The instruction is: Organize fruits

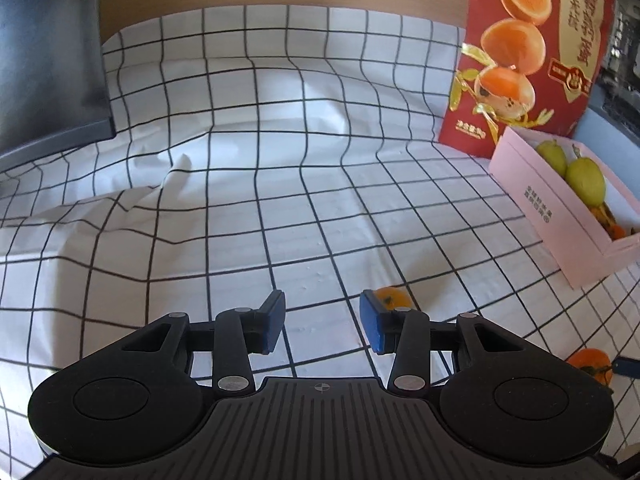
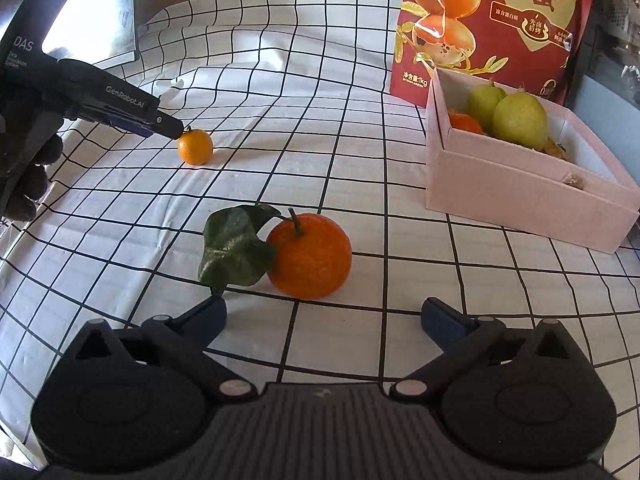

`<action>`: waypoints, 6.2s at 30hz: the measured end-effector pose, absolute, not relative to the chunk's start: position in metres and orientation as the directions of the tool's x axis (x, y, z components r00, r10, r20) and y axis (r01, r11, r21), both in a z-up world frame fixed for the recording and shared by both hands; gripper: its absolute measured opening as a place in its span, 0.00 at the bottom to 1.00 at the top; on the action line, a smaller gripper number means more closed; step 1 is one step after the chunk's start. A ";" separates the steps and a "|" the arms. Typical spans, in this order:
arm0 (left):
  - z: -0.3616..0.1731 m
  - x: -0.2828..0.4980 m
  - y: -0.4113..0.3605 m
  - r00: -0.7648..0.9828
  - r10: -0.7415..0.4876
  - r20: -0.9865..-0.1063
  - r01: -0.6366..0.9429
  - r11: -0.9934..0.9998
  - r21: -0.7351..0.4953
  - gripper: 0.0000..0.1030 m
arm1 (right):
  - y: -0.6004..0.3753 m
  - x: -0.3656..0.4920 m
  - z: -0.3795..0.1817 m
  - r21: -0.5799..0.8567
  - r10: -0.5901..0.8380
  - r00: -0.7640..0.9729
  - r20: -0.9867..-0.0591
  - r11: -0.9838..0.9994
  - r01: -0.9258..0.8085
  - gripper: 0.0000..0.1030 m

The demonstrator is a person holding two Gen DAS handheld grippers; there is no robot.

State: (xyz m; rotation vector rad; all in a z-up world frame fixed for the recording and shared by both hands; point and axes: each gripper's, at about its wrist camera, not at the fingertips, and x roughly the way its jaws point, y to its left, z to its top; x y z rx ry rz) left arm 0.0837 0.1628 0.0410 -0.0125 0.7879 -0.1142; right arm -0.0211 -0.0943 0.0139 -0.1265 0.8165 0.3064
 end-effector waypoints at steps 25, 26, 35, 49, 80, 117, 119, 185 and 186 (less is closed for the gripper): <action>0.022 0.103 0.134 0.647 -0.168 -0.744 0.147 0.985 -0.095 0.42 | -0.097 -0.024 0.011 0.008 0.238 0.659 -0.713 0.943 -0.332 1.00; 0.023 0.102 0.134 0.645 -0.173 -0.744 0.151 0.984 -0.098 0.37 | -0.097 -0.024 0.011 0.009 0.237 0.659 -0.714 0.944 -0.331 1.00; 0.036 0.076 0.129 0.625 -0.239 -0.743 0.207 0.969 -0.138 0.37 | -0.096 -0.014 0.016 0.014 0.243 0.587 -0.772 0.930 -0.367 1.00; 0.041 0.042 0.108 0.564 -0.315 -0.763 0.280 0.943 -0.181 0.37 | -0.099 -0.009 0.038 -0.054 0.227 0.604 -0.764 0.910 -0.411 0.78; 0.039 0.019 0.107 0.520 -0.291 -0.803 0.293 0.944 -0.152 0.37 | -0.098 0.001 0.035 -0.059 0.231 0.556 -0.798 0.889 -0.455 0.65; 0.119 0.150 -0.105 0.451 -0.604 -0.658 0.583 0.757 -0.295 0.37 | -0.262 -0.022 0.131 -0.033 0.064 0.768 -0.637 0.993 -0.110 0.44; 0.108 0.163 -0.129 0.417 -0.612 -0.672 0.582 0.748 -0.319 0.36 | -0.273 -0.027 0.125 -0.020 0.067 0.759 -0.648 0.994 -0.104 0.44; -0.004 0.027 -0.063 0.799 -0.094 -0.593 0.129 0.991 0.018 0.46 | -0.257 0.059 0.006 0.000 0.090 0.727 -0.681 0.992 -0.123 1.00; -0.004 0.027 -0.064 0.800 -0.090 -0.593 0.126 0.992 0.019 0.46 | -0.257 0.059 0.006 -0.004 0.095 0.732 -0.674 0.991 -0.133 1.00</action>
